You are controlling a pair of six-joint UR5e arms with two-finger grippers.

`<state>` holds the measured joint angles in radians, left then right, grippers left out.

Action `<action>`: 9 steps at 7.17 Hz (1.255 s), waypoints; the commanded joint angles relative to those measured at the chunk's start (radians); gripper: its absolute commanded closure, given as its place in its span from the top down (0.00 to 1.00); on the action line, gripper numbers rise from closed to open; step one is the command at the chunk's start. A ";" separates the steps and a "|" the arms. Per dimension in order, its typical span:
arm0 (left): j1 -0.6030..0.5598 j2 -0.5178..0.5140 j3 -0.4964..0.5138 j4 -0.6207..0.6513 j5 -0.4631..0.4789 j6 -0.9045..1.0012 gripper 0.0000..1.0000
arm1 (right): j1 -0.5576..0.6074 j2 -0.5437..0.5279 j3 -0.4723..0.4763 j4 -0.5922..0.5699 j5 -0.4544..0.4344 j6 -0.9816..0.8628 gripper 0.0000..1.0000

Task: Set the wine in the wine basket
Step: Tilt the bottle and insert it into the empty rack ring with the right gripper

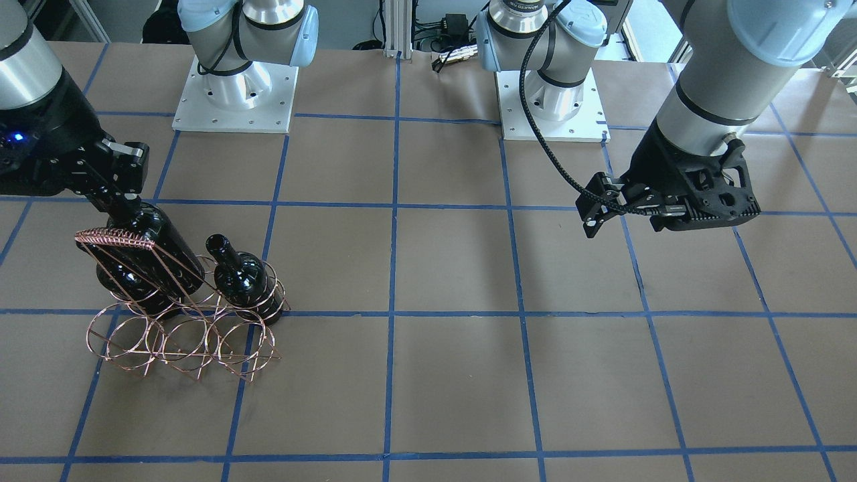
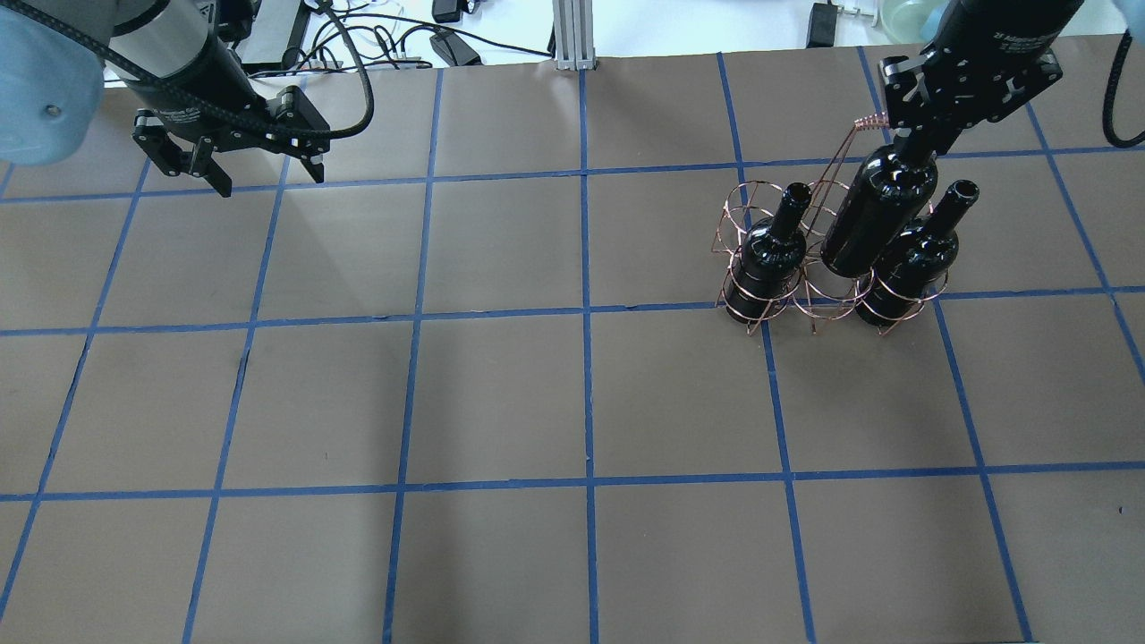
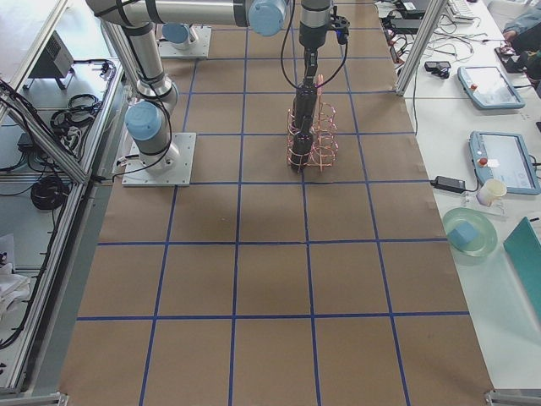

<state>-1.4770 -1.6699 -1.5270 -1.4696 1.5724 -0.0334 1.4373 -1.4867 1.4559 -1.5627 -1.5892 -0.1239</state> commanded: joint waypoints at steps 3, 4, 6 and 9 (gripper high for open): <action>0.000 -0.004 -0.001 0.000 0.001 0.007 1.00 | 0.000 0.003 0.017 -0.011 0.000 0.004 0.00; 0.000 -0.004 -0.001 0.000 0.000 0.007 1.00 | 0.000 0.011 0.017 -0.025 0.000 0.004 0.00; 0.000 -0.001 -0.001 0.000 0.001 0.007 1.00 | 0.002 0.014 0.017 -0.023 0.000 0.006 0.00; -0.003 0.007 0.002 -0.002 0.001 0.007 1.00 | 0.002 0.014 0.044 -0.026 0.000 0.007 0.00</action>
<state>-1.4782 -1.6676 -1.5271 -1.4702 1.5738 -0.0261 1.4387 -1.4723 1.4864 -1.5885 -1.5892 -0.1172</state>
